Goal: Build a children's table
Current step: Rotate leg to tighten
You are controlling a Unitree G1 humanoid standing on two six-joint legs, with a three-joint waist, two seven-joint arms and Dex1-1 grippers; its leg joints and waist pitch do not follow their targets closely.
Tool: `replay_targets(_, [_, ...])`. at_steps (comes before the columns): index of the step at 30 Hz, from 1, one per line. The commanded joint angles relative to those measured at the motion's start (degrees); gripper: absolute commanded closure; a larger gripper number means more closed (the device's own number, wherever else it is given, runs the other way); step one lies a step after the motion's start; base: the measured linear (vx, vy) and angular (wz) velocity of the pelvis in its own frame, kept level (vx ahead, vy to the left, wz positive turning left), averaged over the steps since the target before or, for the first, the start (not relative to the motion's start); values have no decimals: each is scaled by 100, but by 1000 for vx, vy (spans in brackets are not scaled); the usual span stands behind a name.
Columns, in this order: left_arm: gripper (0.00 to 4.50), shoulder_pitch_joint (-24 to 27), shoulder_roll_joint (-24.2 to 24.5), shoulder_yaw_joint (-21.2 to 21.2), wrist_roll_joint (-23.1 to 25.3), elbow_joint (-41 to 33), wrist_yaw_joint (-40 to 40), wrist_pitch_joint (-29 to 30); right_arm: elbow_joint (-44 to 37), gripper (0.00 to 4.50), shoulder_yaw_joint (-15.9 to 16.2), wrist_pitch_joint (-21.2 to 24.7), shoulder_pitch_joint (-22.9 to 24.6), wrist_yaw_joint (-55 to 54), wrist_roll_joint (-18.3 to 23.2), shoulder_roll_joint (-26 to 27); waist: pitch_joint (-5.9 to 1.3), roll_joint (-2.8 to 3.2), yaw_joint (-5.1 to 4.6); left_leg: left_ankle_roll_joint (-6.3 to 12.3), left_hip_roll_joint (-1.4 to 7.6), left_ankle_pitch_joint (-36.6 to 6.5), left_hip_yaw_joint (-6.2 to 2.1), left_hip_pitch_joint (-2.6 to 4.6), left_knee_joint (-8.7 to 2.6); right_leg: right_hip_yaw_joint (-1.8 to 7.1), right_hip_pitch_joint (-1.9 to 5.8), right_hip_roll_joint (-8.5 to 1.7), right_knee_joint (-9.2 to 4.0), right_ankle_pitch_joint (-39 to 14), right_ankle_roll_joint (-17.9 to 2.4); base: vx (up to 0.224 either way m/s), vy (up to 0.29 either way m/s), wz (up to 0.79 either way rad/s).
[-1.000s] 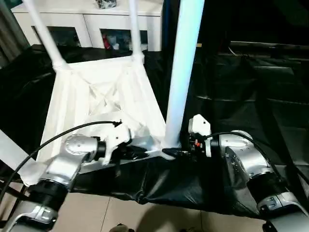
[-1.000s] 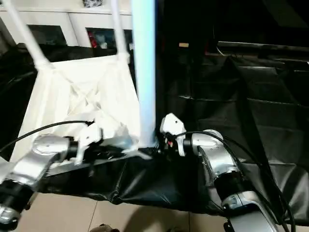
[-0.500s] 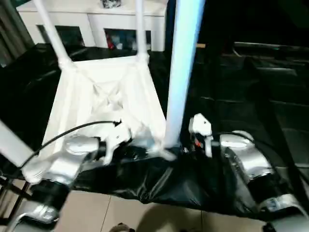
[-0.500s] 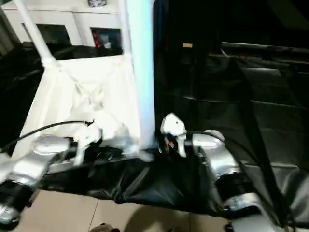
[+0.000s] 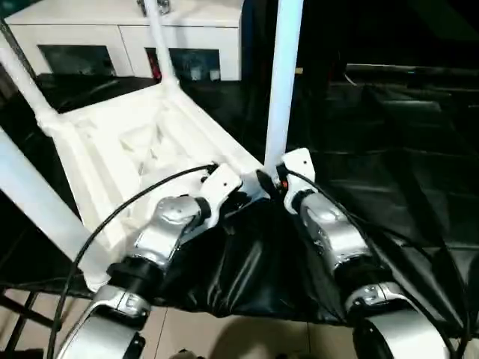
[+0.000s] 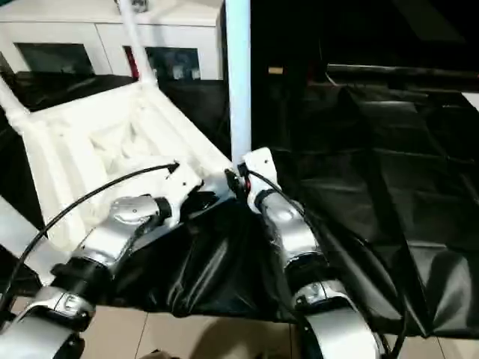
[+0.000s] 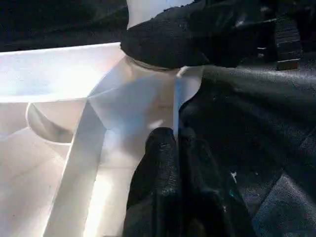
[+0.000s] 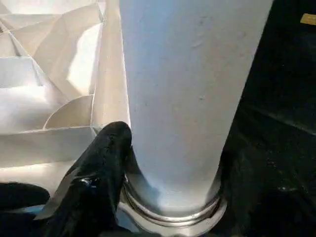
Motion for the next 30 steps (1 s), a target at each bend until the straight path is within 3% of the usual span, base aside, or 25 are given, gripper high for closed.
replay_targets(1, [450,-38,-126,-296,-18,-132,-196,-269,-1,117,292,-12,1,515,136,421,-372,-44,13,278,224,-1094,-68,12,-410,242,313,-449,-450,-1283,-1186,0,0,0])
replay_targets(4, [450,44,17,-297,-26,-214,-379,-399,35,91,289,-109,4,647,103,300,-363,-37,-10,220,239,-1249,-84,13,-431,244,307,-458,-463,-1524,-1130,0,0,0])
replay_targets(7, [450,261,349,-275,-209,-489,-1000,-666,-9,64,457,-362,105,1117,-59,-137,-379,-33,-34,244,246,-1176,-87,-4,-421,247,324,-464,-434,-1305,-1197,0,0,0])
replay_targets(11, [450,362,614,-191,-384,-618,-1426,-853,-125,64,589,-470,190,1872,-91,-589,-397,-8,19,416,249,-914,-49,12,-377,247,317,-432,-365,-618,-1442,0,0,0])
replay_targets(19, [450,509,884,-119,-684,-841,-2012,-964,-458,64,783,-445,348,3253,91,-1126,-379,-7,96,389,270,-1069,-42,24,-389,244,317,-430,-378,-893,-1412,0,0,0])
replay_targets(20, [450,553,945,-96,-756,-907,-2163,-943,-580,64,841,-422,398,3595,208,-1242,-376,-28,104,405,276,-1062,-41,23,-389,243,316,-432,-382,-894,-1401,0,0,0])
replay_targets(25, [450,717,1135,-47,-1036,-1174,-2638,-853,-1007,64,958,-277,553,4474,540,-1502,-387,-18,139,520,283,-936,-37,7,-374,228,315,-426,-358,-738,-1465,0,0,0])
replay_targets(30, [450,853,1429,-68,-1129,-1331,-3034,-859,-1265,111,1100,-173,678,5140,582,-1706,-372,-32,162,481,287,-1001,-38,11,-386,233,292,-431,-381,-1083,-1387,0,0,0])
